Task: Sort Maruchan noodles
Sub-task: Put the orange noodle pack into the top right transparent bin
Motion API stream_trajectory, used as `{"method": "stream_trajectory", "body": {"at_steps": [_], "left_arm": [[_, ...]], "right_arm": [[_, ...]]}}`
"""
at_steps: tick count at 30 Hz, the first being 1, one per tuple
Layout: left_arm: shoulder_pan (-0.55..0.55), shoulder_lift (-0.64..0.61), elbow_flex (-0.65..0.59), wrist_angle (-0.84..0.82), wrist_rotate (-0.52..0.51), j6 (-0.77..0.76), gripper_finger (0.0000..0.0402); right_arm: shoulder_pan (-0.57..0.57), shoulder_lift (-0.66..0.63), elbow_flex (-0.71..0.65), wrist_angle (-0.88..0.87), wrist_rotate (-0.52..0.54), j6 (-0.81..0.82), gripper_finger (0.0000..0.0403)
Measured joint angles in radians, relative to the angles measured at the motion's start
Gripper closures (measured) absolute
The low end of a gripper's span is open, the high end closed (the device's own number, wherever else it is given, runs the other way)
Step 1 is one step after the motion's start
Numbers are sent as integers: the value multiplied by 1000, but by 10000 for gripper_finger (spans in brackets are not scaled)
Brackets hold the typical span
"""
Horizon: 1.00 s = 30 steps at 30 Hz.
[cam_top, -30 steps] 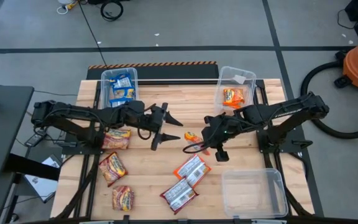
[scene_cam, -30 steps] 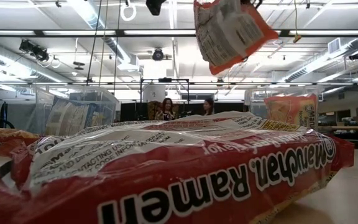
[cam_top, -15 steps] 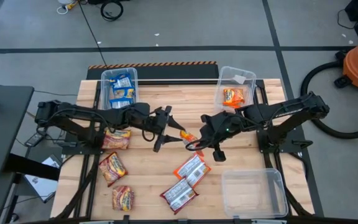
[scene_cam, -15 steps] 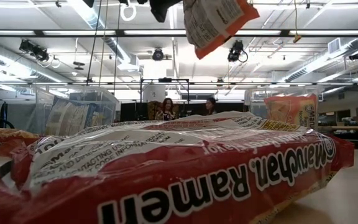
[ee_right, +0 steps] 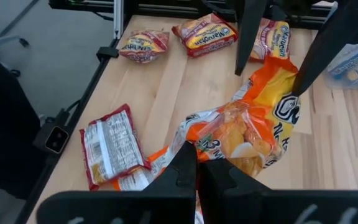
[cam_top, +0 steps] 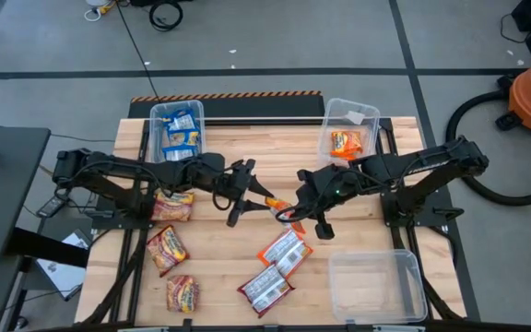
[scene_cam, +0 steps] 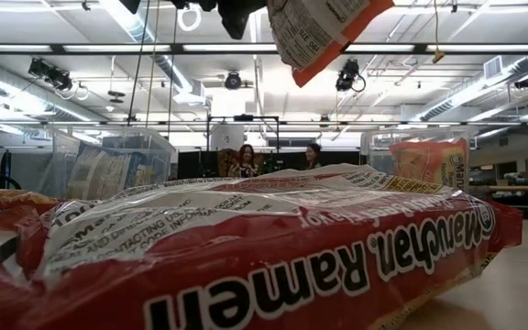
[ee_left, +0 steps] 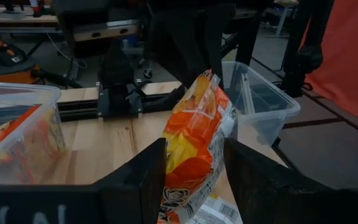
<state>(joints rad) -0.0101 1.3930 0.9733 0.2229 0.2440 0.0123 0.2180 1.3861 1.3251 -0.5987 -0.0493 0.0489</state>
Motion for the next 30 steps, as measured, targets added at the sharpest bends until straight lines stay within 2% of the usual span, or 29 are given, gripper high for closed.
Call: {"method": "stream_trajectory", "body": {"at_steps": [10,14,18,24,30], "left_arm": [[3,0,0,-21,12,61,263],[3,0,0,-23,-1,86,311],[7,-1,1,-20,-14,77,382],[10,-5,46,-54,-22,55,396],[33,-29,156,-320,-62,106,398]], "right_arm": [[1,0,0,9,3,4,398],[1,0,0,64,4,4,398],[1,0,0,91,4,21,398],[2,0,0,90,49,199,386],[-4,0,10,66,69,435,339]]}}
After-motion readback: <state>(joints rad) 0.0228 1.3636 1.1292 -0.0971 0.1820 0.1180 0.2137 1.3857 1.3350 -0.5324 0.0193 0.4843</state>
